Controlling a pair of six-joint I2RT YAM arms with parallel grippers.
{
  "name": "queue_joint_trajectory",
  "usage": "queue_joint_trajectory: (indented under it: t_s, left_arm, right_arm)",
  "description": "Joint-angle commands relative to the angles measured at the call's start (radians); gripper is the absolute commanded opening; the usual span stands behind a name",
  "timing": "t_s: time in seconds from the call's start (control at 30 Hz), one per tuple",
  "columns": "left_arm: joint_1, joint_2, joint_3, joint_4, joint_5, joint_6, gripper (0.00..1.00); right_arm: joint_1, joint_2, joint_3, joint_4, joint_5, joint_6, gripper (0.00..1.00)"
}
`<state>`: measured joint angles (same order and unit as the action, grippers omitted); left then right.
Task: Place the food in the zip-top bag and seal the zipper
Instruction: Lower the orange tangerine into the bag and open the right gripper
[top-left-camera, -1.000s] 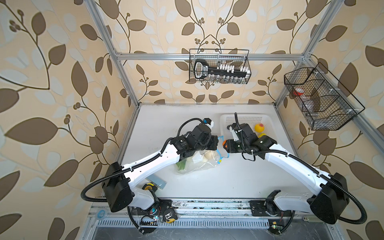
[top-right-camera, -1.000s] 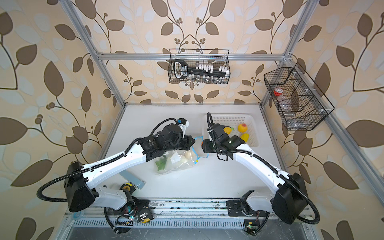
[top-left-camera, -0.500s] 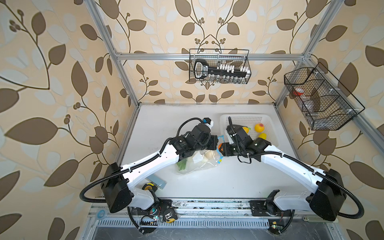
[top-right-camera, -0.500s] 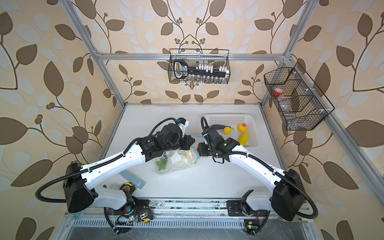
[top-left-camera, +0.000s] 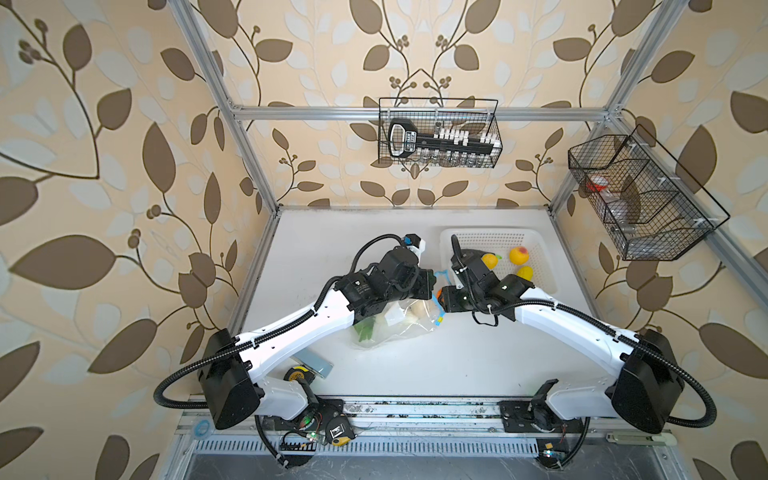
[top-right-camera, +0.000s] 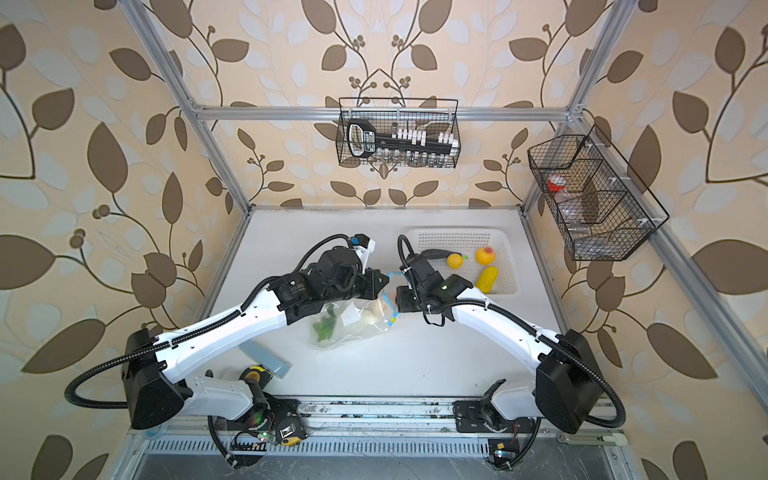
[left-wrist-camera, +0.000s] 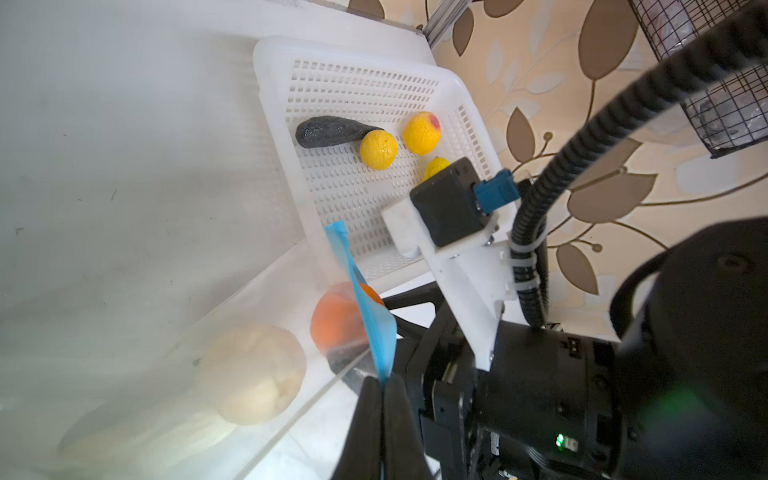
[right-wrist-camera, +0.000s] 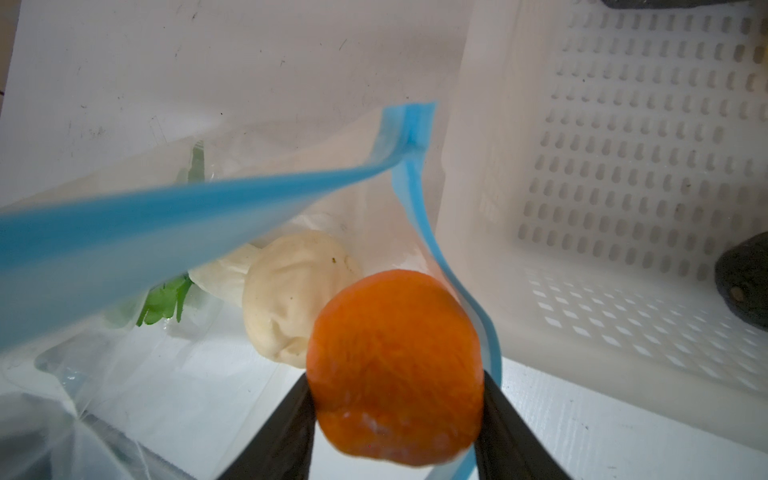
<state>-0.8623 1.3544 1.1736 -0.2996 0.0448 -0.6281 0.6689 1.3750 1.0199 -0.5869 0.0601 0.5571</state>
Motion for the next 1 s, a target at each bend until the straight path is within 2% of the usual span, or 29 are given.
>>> queue_joint_trajectory:
  t_s: [0.0, 0.97]
  left_arm:
    - [0.008, -0.038, 0.009, 0.038, -0.009, 0.007, 0.00]
    - [0.008, -0.041, -0.006, 0.053, -0.014, 0.002, 0.00]
  right_arm:
    - [0.006, 0.016, -0.014, -0.011, 0.039, 0.010, 0.56]
    - [0.006, 0.022, -0.018, -0.009, 0.048, 0.014, 0.63]
